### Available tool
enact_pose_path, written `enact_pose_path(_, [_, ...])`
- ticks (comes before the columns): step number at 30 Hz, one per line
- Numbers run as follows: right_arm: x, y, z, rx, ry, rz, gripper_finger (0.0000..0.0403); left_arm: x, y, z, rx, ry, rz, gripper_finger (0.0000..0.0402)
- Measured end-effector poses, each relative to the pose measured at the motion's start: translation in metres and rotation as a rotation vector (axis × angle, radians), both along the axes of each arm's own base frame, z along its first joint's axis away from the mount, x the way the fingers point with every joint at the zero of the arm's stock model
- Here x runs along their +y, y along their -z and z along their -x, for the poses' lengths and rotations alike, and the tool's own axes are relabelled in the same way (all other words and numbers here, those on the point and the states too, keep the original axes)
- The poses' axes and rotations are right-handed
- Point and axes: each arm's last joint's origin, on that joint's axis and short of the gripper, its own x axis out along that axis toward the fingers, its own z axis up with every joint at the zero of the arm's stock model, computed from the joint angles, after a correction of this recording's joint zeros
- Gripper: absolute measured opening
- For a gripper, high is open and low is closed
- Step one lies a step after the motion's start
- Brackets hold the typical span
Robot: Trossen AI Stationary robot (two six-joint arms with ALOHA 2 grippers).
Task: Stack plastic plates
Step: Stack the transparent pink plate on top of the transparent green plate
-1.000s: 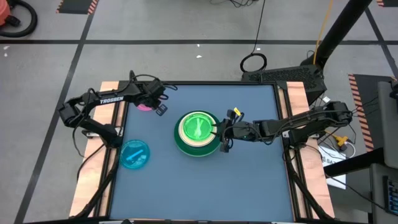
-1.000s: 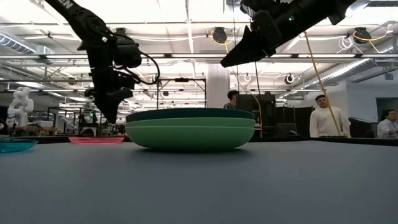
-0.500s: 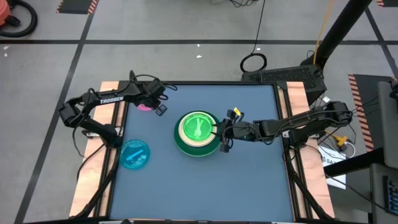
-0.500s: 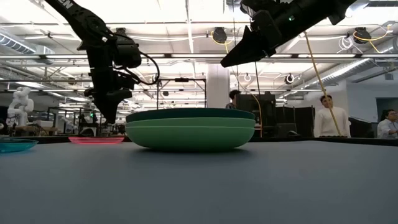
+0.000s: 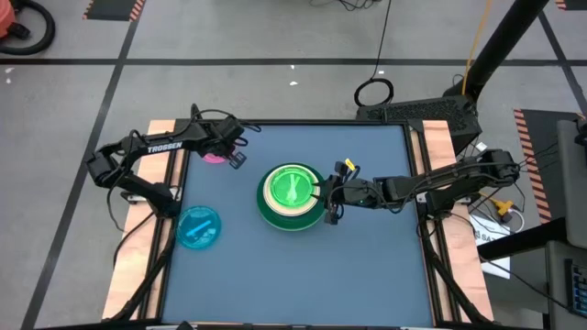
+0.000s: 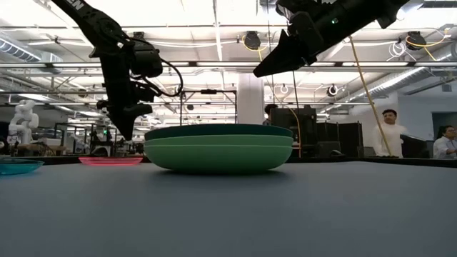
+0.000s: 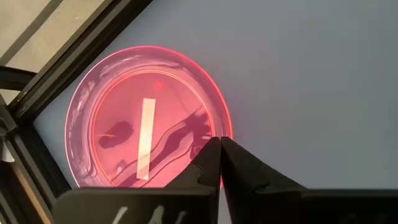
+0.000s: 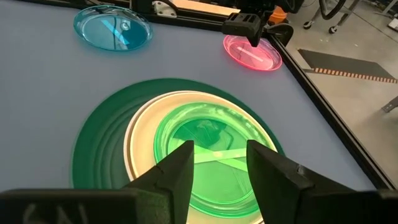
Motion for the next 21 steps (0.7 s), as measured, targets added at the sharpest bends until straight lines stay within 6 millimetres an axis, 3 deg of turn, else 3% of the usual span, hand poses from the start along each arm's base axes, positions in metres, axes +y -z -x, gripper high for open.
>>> enact_pose_path(9, [0.0000, 0.0000, 0.0000, 0.000, 0.000, 0.000, 0.0140, 0.0008, -0.0003, 0.0008, 0.004, -0.056, -0.026, 0.0018])
enact_pose_path(21, [0.0000, 0.0000, 0.0000, 0.000, 0.000, 0.000, 0.0140, -0.0001, 0.0002, 0.0017, 0.016, -0.057, -0.018, 0.0146])
